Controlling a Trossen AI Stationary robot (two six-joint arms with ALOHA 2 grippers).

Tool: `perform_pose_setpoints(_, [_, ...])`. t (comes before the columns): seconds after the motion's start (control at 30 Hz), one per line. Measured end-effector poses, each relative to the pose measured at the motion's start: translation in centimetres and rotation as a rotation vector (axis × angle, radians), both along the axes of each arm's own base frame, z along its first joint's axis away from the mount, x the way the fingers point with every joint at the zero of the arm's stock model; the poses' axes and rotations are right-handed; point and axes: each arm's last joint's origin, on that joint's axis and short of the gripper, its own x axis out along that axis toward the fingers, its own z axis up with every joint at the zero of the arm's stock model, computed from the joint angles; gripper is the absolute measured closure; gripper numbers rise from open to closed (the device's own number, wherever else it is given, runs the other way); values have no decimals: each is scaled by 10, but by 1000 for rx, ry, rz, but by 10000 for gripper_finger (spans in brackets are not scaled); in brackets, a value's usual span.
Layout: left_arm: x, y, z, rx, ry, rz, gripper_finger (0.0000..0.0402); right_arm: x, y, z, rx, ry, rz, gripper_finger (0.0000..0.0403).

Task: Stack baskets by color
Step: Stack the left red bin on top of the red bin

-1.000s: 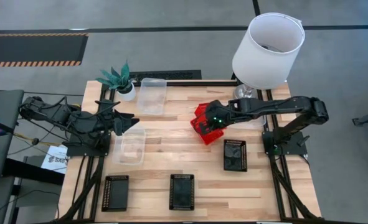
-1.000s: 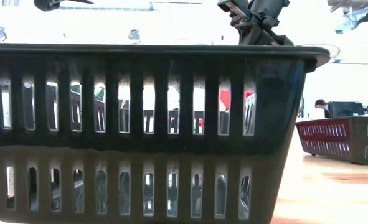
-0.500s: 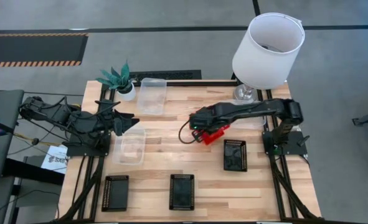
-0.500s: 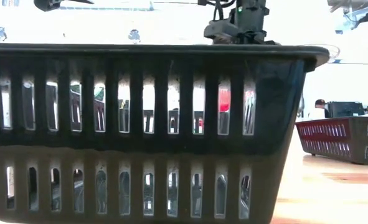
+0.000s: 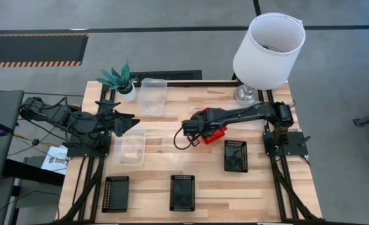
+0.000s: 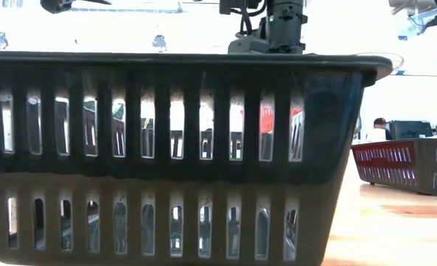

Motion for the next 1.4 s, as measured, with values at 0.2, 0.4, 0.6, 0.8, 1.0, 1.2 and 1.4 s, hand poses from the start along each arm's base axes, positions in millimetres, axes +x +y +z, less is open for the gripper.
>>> perform_pose_setpoints(0.2, [0,0,0,1,3,0,79,2,1,-2,8,-21,-52,395])
perform_pose_setpoints(0.4, [0,0,0,1,3,-1,79,2,0,-3,-10,-23,-89,385])
perform_pose_setpoints(0.6, [0,0,0,1,3,-1,79,0,0,-3,-25,-4,-67,384])
perform_pose_setpoints(0.8, [0,0,0,1,3,-1,79,1,-1,-6,-32,5,-14,385])
perform_pose_setpoints(1.0, [0,0,0,1,4,-3,79,-4,6,-18,-30,46,-2,382])
perform_pose_setpoints(1.2, [0,0,0,0,3,-3,79,-6,9,-23,-20,54,8,378])
perform_pose_setpoints(1.4, [0,0,0,0,4,-3,79,-3,8,-23,-9,29,5,344])
